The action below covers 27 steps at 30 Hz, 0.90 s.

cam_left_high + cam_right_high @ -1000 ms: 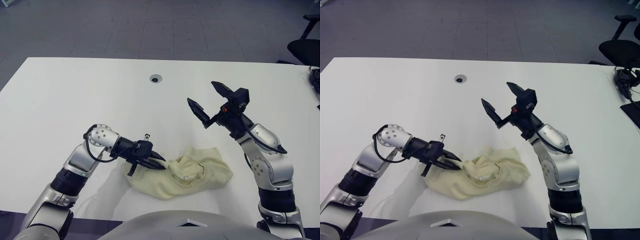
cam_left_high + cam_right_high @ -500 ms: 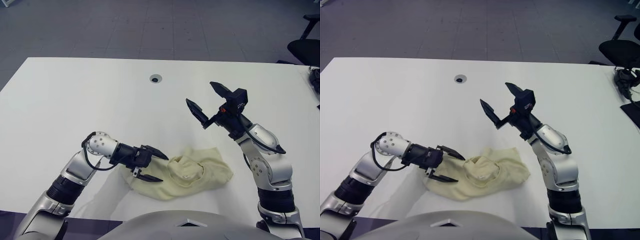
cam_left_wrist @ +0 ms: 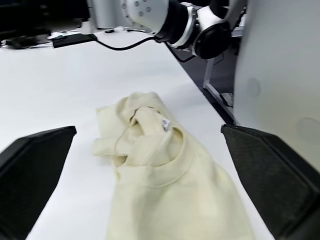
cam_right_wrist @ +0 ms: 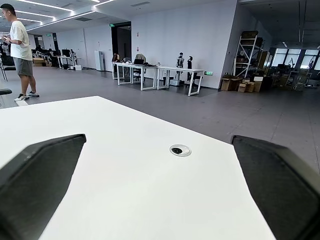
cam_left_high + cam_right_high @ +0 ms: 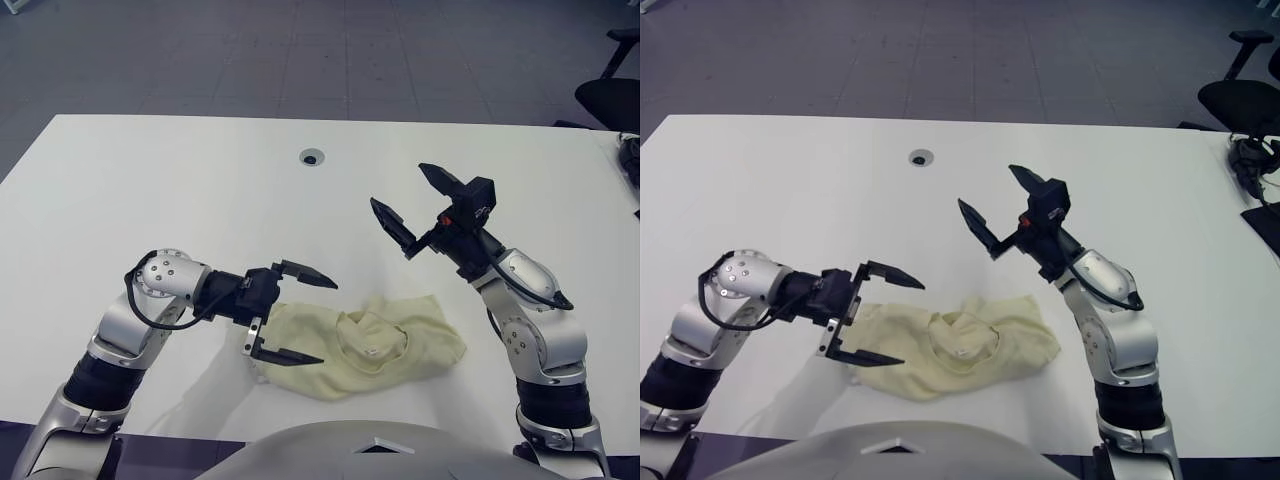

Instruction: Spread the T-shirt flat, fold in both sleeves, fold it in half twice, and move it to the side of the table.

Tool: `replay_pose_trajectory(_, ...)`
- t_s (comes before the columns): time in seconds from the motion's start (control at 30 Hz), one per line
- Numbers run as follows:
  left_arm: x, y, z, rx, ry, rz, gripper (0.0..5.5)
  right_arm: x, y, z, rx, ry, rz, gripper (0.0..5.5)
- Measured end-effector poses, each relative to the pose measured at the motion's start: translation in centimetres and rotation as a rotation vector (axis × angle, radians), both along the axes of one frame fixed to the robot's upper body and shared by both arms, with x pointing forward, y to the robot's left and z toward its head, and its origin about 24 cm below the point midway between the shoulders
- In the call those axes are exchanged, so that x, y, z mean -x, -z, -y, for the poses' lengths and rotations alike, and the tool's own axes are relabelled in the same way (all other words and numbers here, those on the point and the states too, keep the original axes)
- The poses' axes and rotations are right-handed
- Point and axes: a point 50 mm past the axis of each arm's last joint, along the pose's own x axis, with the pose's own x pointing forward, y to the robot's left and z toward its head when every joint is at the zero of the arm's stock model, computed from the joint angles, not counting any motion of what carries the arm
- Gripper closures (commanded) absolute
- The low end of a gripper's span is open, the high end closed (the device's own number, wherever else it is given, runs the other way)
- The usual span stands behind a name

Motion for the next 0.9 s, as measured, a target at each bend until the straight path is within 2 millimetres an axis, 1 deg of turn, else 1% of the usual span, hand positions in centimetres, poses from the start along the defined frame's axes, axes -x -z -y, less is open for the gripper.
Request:
replay_pose_trajectory(0.07, -1.0, 0.4, -0.4, -0.024, -0.071, -0.01, 0.12, 0.0, 0.0, 0.0, 0.001, 0.001, -0.005, 0.1)
replay_pose_trajectory(0.1, -1.6, 0.8, -0.8, -0.035, -0.112, -0.043, 0.12, 0.0, 0.1, 0.0, 0.001, 0.0, -0.008, 0.1)
replay_pose_trajectory(0.23, -2.4, 2.3, -1.9, -0.085, -0.186, -0.16, 0.12, 0.0, 0.2, -0.3, 0.003, -0.009, -0.018, 0.1)
replay_pose_trajectory(0.33, -2.7, 3.6, -2.9, -0.156, -0.22, -0.211, 0.12, 0.1, 0.3, -0.3, 0.003, -0.014, -0.022, 0.1)
replay_pose_trajectory(0.4, -2.7, 3.9, -3.1, -0.177, -0.207, -0.232, 0.12, 0.1, 0.2, -0.4, 0.003, -0.014, -0.021, 0.1)
replay_pose_trajectory(0.53, -2.0, 4.6, -3.2, -0.214, -0.11, -0.306, 0.12, 0.2, 0.1, -0.4, 0.004, -0.017, -0.016, 0.1)
replay_pose_trajectory(0.7, -1.1, 5.2, -2.6, -0.235, -0.024, -0.403, 0.12, 0.3, 0.1, -0.5, 0.001, -0.023, -0.019, 0.1)
replay_pose_trajectory(0.9, -0.4, 4.5, -1.4, -0.197, 0.062, -0.47, 0.12, 0.3, 0.1, -0.5, 0.002, -0.028, -0.024, 0.1)
